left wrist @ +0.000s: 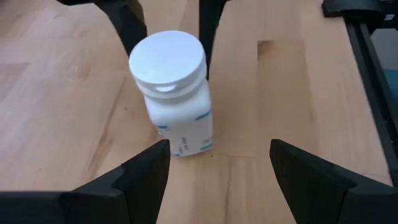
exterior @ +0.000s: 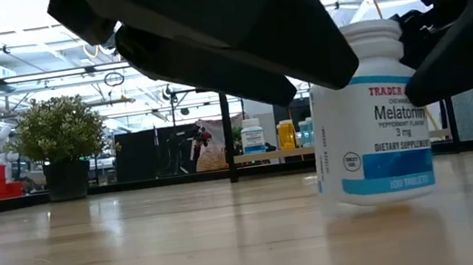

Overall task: Pick and place medicine bottles onto shelf by color
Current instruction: Put the white pill bottle on the shelf aligned with the other white pill bottle

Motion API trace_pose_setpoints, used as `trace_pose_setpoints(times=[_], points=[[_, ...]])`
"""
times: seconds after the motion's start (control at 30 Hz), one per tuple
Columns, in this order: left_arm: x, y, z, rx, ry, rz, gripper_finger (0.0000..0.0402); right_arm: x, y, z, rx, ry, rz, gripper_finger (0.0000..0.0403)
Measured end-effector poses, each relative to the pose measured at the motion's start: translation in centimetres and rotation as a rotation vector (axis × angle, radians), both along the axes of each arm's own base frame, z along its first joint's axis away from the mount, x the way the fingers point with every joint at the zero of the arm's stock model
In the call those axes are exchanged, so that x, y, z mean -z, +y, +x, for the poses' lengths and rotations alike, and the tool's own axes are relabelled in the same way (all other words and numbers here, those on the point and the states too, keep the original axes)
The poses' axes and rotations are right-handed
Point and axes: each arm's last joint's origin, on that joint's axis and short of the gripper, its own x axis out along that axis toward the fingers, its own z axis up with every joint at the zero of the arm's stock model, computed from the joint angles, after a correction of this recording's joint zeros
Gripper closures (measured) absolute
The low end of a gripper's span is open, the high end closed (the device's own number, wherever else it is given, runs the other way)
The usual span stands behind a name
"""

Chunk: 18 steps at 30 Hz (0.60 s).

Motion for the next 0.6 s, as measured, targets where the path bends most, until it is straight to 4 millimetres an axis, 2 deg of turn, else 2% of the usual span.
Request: trace_pose_setpoints(times=[0.27, 0.6], points=[[0.26, 0.23, -0.28, -0.018, 0.031, 0.023, 0.0128, -0.01, 0.09, -0.05, 0.009, 0.004, 0.023, 0.0215], [0.57, 0.47, -0.59, -0.050, 0.064, 0.019, 0.0128, -0.40, 0.34, 0.13, -0.018, -0.020, 0.075, 0.0123]])
